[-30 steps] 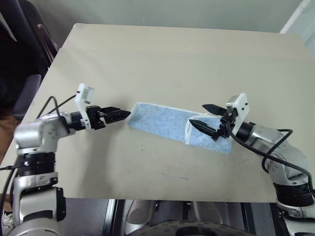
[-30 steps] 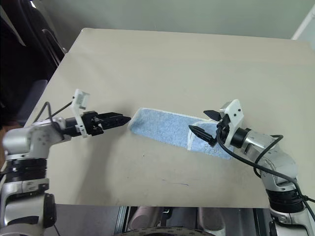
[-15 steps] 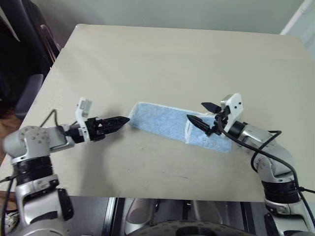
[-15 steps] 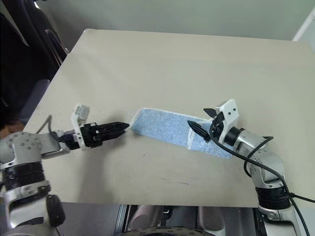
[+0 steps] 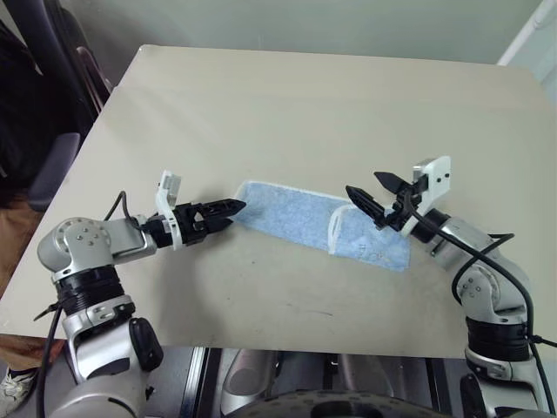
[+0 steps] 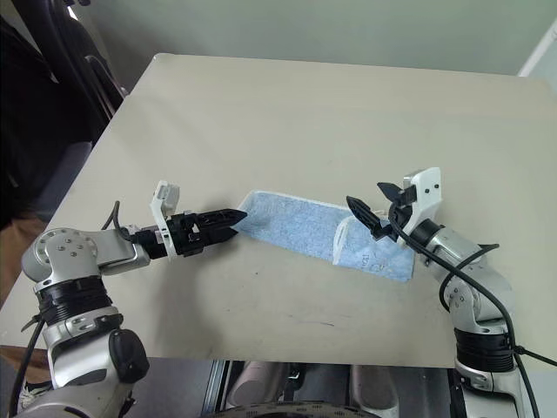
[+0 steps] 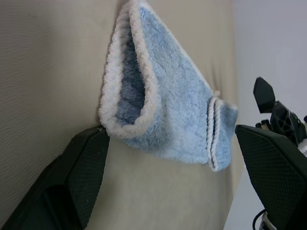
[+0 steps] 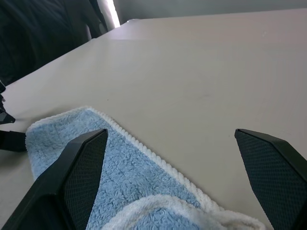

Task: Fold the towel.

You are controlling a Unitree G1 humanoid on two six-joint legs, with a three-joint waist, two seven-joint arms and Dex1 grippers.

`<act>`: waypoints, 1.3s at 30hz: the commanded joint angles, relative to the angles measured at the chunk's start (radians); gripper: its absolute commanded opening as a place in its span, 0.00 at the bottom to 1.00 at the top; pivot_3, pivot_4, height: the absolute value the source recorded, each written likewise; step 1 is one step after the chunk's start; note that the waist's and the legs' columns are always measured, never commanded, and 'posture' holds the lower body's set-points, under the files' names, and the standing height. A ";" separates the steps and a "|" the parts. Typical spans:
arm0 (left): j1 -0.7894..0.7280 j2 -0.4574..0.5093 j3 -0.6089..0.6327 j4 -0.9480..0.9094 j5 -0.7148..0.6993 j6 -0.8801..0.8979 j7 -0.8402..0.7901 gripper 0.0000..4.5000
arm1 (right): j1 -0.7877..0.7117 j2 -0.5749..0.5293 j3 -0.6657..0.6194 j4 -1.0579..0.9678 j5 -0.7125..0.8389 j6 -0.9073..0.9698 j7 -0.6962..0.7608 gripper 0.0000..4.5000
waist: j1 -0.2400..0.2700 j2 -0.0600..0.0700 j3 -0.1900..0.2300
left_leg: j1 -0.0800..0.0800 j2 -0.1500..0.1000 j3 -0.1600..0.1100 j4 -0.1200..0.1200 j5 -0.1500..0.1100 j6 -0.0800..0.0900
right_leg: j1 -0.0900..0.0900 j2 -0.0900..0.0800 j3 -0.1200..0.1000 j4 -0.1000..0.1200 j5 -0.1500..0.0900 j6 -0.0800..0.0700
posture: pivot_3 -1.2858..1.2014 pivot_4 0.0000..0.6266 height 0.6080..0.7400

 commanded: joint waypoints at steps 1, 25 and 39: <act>-0.022 -0.030 0.022 0.029 0.009 -0.018 0.034 1.00 | -0.004 0.001 -0.024 -0.041 0.017 0.000 -0.018 1.00 | 0.002 0.000 0.000 | 0.000 0.000 0.000 0.000 0.000 0.000 | 0.001 0.000 0.000 0.000 0.000 0.000 | 0.52 0.24 0.95; -0.026 -0.036 0.001 0.045 0.000 -0.073 0.059 0.00 | 0.006 -0.001 -0.007 -0.069 0.011 0.016 -0.046 1.00 | 0.000 -0.002 0.001 | 0.001 0.000 0.000 -0.004 0.002 0.000 | -0.001 0.000 0.000 -0.001 -0.001 -0.001 | 0.52 0.24 0.95; -0.260 -0.034 -0.082 0.010 -0.047 -0.061 0.032 0.00 | 0.075 -0.086 -0.099 -0.190 0.178 0.080 0.042 1.00 | 0.011 -0.007 0.004 | -0.003 -0.001 -0.001 -0.003 0.002 0.000 | -0.001 0.000 0.000 -0.001 -0.002 0.001 | 0.52 0.24 0.95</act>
